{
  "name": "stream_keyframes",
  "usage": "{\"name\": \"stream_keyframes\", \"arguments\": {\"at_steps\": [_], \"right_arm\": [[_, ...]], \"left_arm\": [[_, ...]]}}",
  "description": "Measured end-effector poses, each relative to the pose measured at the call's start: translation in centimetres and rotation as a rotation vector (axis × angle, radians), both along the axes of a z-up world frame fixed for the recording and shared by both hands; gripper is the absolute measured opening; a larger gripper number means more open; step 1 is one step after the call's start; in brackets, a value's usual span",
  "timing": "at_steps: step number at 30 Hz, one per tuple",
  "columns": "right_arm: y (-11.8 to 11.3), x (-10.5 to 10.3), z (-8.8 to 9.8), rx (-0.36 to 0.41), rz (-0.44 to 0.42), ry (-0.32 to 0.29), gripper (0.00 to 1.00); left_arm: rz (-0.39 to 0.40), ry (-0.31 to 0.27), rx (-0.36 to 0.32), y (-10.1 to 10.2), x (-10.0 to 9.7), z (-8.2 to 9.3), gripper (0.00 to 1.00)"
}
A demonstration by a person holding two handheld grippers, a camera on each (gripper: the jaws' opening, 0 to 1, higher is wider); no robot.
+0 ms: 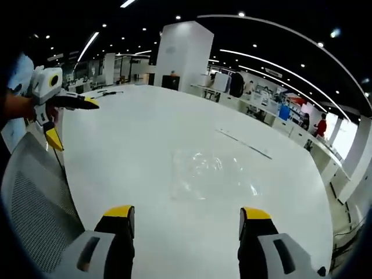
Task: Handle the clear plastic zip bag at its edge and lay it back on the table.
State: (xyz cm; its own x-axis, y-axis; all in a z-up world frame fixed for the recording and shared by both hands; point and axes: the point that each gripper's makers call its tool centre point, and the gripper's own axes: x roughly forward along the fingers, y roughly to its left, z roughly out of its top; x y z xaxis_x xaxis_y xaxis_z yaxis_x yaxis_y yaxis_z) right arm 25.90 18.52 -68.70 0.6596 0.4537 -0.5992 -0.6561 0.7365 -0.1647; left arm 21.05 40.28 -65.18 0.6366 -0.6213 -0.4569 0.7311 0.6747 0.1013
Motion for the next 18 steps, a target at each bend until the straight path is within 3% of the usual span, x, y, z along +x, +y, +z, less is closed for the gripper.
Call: {"name": "stream_keyframes", "arguments": {"at_steps": [18], "right_arm": [[1.0,1.6,-1.0,-0.041,0.027,0.028,0.67]], "left_arm": [[-0.01,0.008,0.003,-0.3,0.5,-0.2,0.95]]}}
